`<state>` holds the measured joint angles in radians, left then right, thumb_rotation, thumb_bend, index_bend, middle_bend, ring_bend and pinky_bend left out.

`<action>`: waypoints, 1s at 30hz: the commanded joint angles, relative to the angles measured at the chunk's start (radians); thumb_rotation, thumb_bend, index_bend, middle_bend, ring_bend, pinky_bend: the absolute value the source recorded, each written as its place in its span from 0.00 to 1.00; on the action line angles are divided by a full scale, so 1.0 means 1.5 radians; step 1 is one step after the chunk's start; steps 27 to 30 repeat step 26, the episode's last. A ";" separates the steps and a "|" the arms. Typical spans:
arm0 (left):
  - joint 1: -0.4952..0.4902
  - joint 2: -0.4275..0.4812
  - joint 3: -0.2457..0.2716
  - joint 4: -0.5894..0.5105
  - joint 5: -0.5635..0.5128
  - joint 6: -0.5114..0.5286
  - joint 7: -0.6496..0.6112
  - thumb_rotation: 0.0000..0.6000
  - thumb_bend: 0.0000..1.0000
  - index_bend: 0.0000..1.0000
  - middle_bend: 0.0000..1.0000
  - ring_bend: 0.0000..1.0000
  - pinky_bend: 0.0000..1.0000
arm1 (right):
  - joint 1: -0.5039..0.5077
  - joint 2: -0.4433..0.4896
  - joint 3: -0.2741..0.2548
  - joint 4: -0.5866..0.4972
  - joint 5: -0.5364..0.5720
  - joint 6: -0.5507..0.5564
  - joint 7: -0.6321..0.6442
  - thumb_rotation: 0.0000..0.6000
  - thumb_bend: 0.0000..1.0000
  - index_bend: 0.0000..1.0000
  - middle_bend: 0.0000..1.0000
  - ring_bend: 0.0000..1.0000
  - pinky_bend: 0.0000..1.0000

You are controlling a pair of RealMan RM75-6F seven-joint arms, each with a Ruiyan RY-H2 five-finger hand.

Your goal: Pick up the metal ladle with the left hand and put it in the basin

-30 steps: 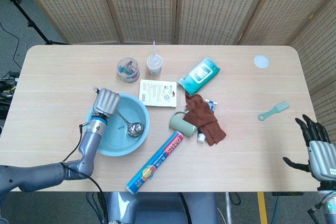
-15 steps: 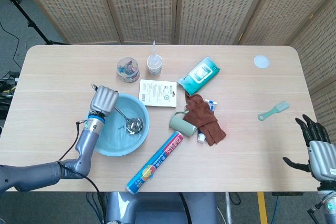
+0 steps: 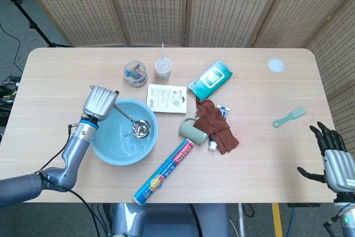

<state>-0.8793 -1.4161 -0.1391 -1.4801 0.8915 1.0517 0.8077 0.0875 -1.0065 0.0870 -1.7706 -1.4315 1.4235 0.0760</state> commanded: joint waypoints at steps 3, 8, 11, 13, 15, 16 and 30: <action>0.016 0.078 0.003 -0.088 -0.004 0.011 0.007 1.00 0.36 0.87 0.93 0.80 0.84 | -0.001 -0.001 -0.001 -0.002 -0.005 0.003 -0.005 1.00 0.00 0.00 0.00 0.00 0.00; 0.011 0.123 0.006 -0.138 -0.025 0.021 0.050 1.00 0.36 0.87 0.93 0.80 0.84 | -0.002 0.000 -0.001 -0.003 -0.005 0.007 -0.003 1.00 0.00 0.00 0.00 0.00 0.00; 0.006 0.143 0.008 -0.165 -0.030 0.035 0.076 1.00 0.36 0.87 0.93 0.80 0.84 | -0.003 0.002 0.001 -0.004 -0.006 0.011 0.000 1.00 0.00 0.00 0.00 0.00 0.00; 0.002 0.151 0.010 -0.177 -0.030 0.042 0.094 1.00 0.36 0.87 0.93 0.80 0.84 | -0.004 0.004 0.002 -0.005 -0.005 0.012 0.002 1.00 0.00 0.00 0.00 0.00 0.00; -0.006 0.160 0.011 -0.193 -0.033 0.051 0.123 1.00 0.36 0.87 0.93 0.80 0.84 | -0.004 0.005 0.002 -0.006 -0.004 0.013 0.004 1.00 0.00 0.00 0.00 0.00 0.00; -0.009 0.162 0.011 -0.199 -0.038 0.054 0.133 1.00 0.36 0.88 0.93 0.80 0.84 | -0.005 0.006 0.002 -0.006 -0.004 0.013 0.005 1.00 0.00 0.00 0.00 0.00 0.00; -0.041 0.155 0.009 -0.228 -0.097 0.077 0.210 1.00 0.36 0.89 0.93 0.80 0.84 | -0.005 0.008 0.002 -0.006 -0.005 0.012 0.008 1.00 0.00 0.00 0.00 0.00 0.00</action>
